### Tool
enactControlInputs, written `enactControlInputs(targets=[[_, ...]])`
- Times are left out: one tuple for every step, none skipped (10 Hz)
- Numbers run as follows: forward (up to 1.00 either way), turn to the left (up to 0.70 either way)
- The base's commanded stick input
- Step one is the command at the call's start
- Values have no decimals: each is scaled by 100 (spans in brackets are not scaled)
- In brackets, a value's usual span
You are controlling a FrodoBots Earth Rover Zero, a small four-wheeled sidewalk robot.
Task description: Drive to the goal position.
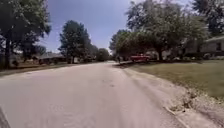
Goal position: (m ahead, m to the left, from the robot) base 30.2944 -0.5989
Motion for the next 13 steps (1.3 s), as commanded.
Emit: enactControlInputs(targets=[[70, 0], [70, 0], [70, 0], [70, 0], [70, 0], [70, 0], [70, 0], [70, 0], [70, 0], [70, 0], [70, 0], [70, 0], [70, 0]])
